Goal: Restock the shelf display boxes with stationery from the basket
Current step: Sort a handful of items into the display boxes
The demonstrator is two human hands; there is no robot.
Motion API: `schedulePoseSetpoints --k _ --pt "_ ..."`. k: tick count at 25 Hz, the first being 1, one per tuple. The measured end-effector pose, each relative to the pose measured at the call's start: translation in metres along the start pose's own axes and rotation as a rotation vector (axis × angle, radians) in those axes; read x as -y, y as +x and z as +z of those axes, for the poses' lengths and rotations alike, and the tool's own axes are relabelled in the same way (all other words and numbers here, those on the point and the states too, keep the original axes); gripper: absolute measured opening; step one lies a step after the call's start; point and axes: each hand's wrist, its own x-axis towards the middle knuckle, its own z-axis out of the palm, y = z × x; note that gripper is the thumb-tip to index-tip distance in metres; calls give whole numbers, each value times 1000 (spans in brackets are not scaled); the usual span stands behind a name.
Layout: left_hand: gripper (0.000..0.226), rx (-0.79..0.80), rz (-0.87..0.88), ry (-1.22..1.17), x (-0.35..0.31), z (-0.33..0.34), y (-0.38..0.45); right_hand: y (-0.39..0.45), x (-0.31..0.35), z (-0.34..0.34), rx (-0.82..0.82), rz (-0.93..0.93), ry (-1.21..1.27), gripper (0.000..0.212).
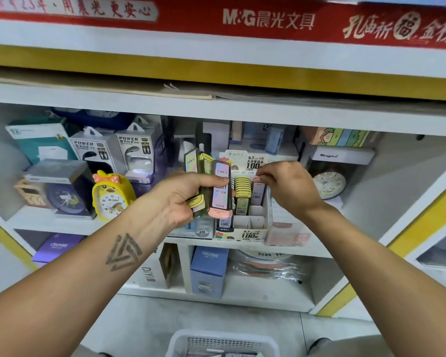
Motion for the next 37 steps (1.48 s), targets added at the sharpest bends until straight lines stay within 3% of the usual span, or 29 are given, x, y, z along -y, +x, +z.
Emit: schedulePoseSetpoints --k 2,3,5,7,10,17,22,26,30,34,37 --pt "24 -3 8 -1 1 0 0 1 5 0 -41 4 -36 19" --pt "25 -2 12 -2 2 -1 0 1 12 -4 -46 48 94 17" --pt "26 0 22 -17 2 -1 0 1 28 -13 84 197 618 12" --pt "34 3 39 -32 3 -1 0 -2 45 -22 311 258 951 33" --pt "36 -3 64 -72 5 0 -1 -8 67 -26 484 272 908 62" --pt "30 -1 73 -114 4 2 -3 -7 54 -32 323 513 1215 36" --pt "33 -51 14 -95 2 1 -1 1 27 -46 28 500 943 36" --pt "25 -69 -20 -84 3 -1 -1 -4 8 -56 138 361 817 28" --pt "21 -71 -26 -85 1 -2 1 -4 1 -52 187 316 846 15" --pt "18 -65 -37 -74 2 -2 2 -3 -1 -37 98 156 372 23" --pt "22 -69 -29 -80 4 0 3 -3 4 -21 -59 14 157 16"
